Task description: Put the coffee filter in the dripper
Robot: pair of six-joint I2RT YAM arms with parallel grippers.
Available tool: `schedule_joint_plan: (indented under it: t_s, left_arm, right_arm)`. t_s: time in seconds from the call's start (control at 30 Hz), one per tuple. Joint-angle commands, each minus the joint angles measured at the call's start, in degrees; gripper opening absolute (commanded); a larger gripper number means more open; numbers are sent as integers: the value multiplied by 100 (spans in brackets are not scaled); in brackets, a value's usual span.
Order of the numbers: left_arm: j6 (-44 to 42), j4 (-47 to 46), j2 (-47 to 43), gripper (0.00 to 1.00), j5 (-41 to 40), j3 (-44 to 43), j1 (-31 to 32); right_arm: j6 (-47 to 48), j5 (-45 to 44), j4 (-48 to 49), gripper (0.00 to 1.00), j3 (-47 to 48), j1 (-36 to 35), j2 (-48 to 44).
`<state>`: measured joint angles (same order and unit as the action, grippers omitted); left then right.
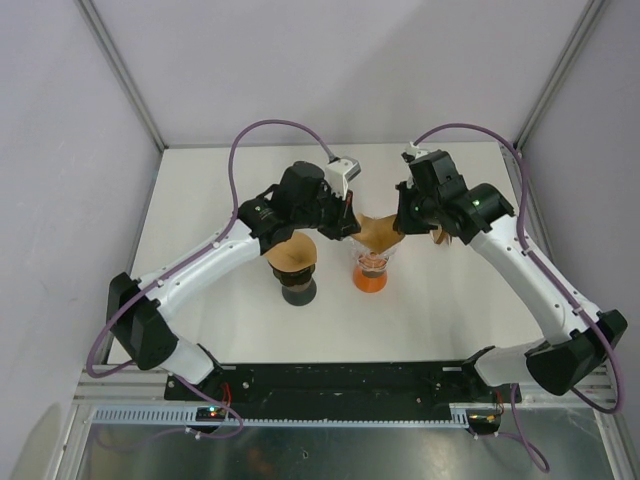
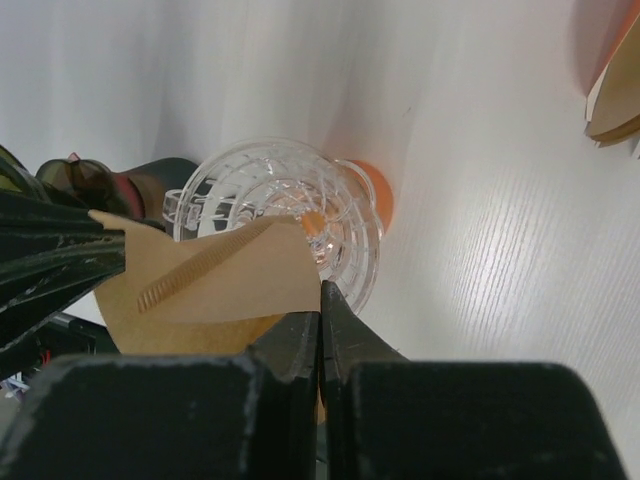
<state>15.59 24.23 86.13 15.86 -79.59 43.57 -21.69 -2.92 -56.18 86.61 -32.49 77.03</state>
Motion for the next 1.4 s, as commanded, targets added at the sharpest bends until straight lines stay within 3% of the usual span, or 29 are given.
schedule_joint_plan:
  t_s: [0.0, 0.17, 0.33, 0.6, 1.03, 1.37]
  left_arm:
    - [49, 16, -45, 1, 200, 38, -48]
    - [-37, 51, 98, 7, 185, -23, -138]
    - [-64, 89, 215, 16, 281, -82, -191]
    - [-152, 107, 200, 22, 259, -150, -198]
    - [-354, 96, 125, 51, 294, -362, -194]
    - [-460, 104, 0, 55, 363, -458, -185]
  right_arm:
    - [245, 219, 75, 0, 194, 192, 185]
    - [302, 425, 299, 0, 92, 279, 285]
    - [322, 386, 443, 7, 52, 307, 298]
    - [385, 337, 546, 21, -57, 302, 405]
    - [558, 44, 600, 34, -98, 226, 392]
    - [635, 69, 586, 37, -115, 200, 357]
